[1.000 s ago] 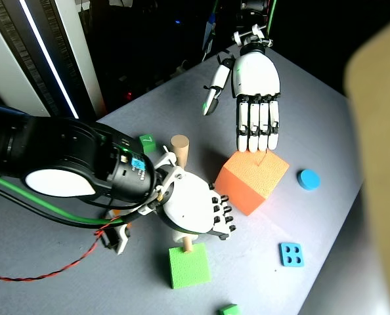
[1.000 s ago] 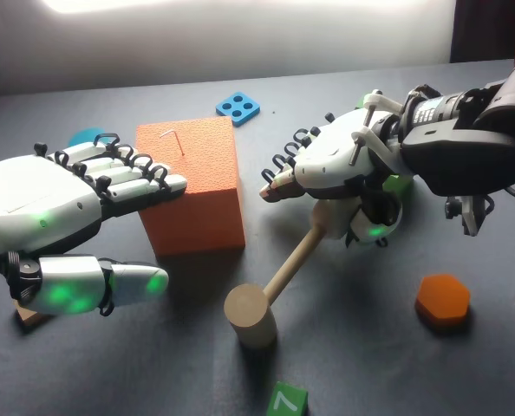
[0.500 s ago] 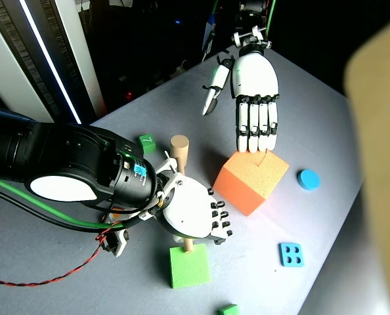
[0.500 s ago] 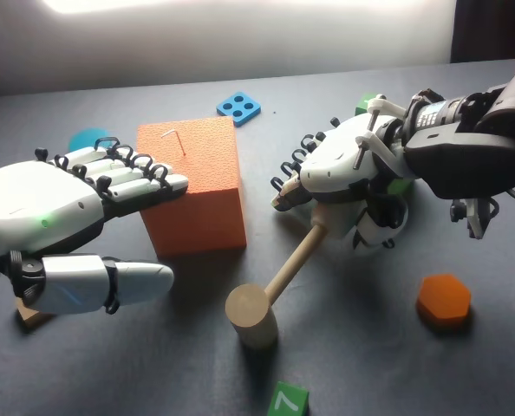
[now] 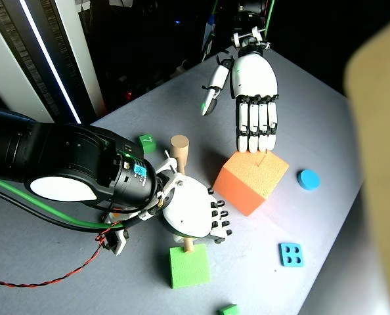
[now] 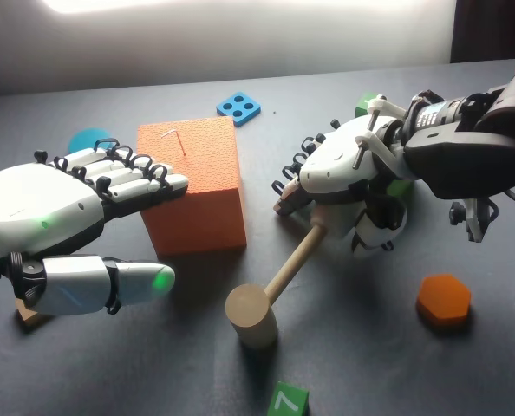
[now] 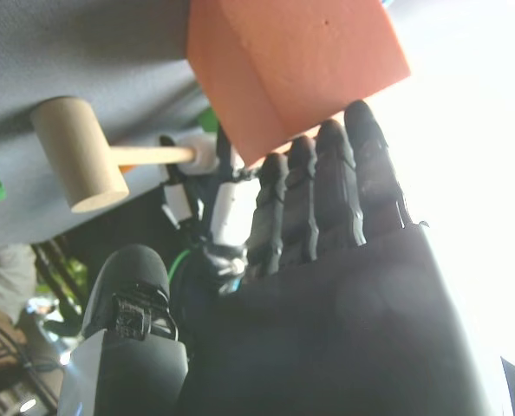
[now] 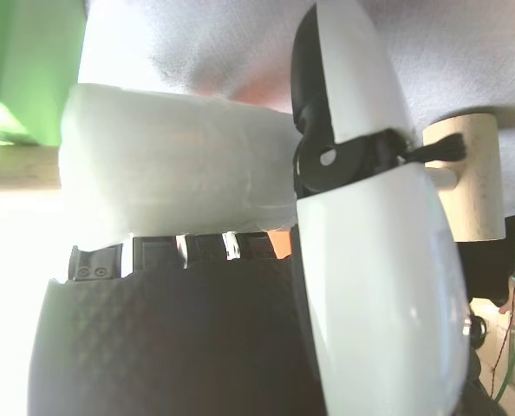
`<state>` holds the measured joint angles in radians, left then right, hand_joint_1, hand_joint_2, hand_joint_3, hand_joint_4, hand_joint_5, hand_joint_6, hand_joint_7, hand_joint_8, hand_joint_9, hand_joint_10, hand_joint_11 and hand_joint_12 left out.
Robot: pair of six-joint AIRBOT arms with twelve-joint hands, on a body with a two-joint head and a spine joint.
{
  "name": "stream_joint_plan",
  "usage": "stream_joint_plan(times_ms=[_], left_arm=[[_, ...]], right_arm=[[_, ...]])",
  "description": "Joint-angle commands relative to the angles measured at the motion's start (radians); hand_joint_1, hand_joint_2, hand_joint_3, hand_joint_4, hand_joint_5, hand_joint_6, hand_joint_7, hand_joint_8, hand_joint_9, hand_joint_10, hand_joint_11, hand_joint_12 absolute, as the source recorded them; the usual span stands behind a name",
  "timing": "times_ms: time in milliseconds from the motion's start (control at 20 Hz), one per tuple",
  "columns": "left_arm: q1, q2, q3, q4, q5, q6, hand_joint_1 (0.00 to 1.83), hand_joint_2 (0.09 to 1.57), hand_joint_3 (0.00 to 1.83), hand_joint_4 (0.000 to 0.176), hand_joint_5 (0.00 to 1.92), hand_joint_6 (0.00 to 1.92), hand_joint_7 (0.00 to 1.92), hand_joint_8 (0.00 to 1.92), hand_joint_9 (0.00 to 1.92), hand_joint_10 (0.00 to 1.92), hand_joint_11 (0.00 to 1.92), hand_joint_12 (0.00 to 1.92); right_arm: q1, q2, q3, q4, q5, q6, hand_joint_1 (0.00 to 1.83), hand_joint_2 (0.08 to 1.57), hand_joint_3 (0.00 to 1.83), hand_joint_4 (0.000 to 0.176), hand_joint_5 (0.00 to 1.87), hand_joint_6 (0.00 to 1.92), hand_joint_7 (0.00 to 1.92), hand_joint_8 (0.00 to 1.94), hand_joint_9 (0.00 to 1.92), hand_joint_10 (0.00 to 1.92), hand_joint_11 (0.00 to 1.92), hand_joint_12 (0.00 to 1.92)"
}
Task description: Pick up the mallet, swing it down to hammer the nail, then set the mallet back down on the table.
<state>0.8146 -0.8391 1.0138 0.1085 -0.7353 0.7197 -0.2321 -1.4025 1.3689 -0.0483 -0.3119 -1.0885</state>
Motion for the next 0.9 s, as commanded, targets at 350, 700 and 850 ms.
stream_joint_plan(times_ms=[350, 700, 850], left_arm=[[0.001, -0.009, -0.004, 0.001, -0.05, -0.006, 0.0, 1.27, 0.0, 0.0, 0.2, 0.0, 0.22, 0.01, 0.18, 0.0, 0.0, 0.37], [0.0, -0.009, -0.005, 0.001, -0.05, -0.006, 0.0, 1.26, 0.0, 0.0, 0.2, 0.0, 0.24, 0.01, 0.2, 0.01, 0.0, 0.35], [0.0, -0.009, -0.005, 0.001, -0.05, -0.006, 0.0, 1.26, 0.0, 0.0, 0.18, 0.0, 0.22, 0.0, 0.19, 0.0, 0.0, 0.33]], right_arm=[[0.001, 0.003, 0.001, -0.002, 0.081, -0.018, 1.08, 1.15, 0.0, 0.0, 0.61, 0.03, 0.63, 0.02, 0.56, 0.05, 0.03, 1.21], [0.006, 0.005, 0.001, 0.007, 0.079, -0.023, 1.11, 1.2, 0.0, 0.0, 0.81, 1.22, 0.96, 0.03, 0.94, 0.1, 0.52, 1.15], [0.005, 0.009, 0.001, 0.009, 0.075, -0.024, 1.05, 1.08, 0.01, 0.0, 0.64, 0.76, 0.89, 0.42, 0.83, 0.63, 0.63, 1.21]])
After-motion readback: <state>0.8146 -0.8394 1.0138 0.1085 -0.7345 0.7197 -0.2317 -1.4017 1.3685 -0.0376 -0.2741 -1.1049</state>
